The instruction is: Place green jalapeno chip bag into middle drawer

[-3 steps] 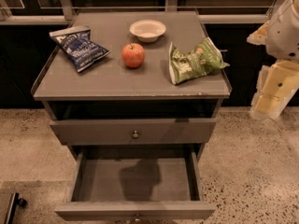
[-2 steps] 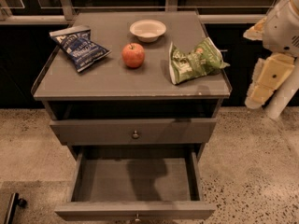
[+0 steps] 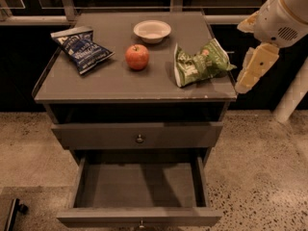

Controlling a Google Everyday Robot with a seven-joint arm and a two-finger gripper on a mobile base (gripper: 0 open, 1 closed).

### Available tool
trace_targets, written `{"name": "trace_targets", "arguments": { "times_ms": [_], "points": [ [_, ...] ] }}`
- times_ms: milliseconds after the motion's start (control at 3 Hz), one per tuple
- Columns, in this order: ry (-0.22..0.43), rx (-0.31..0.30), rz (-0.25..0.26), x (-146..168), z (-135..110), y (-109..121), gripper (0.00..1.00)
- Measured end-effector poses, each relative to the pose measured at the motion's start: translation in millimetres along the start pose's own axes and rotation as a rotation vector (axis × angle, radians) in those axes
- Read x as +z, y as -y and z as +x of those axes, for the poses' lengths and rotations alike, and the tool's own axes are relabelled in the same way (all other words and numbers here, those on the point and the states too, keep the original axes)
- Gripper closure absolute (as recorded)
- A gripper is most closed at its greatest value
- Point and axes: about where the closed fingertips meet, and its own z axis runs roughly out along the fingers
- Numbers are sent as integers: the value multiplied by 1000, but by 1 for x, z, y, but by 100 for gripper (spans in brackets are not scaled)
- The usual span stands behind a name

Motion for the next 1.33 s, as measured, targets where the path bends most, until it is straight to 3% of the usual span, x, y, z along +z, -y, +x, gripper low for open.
{"name": "trace_targets", "arguments": {
  "times_ms": [333, 667, 1000, 1333],
  "points": [
    [50, -6, 6, 19, -12, 22, 0],
    [52, -5, 6, 21, -12, 23, 0],
    [73, 30, 26, 20, -7, 23, 0],
    [144, 63, 71, 34, -1, 39, 0]
  ]
}}
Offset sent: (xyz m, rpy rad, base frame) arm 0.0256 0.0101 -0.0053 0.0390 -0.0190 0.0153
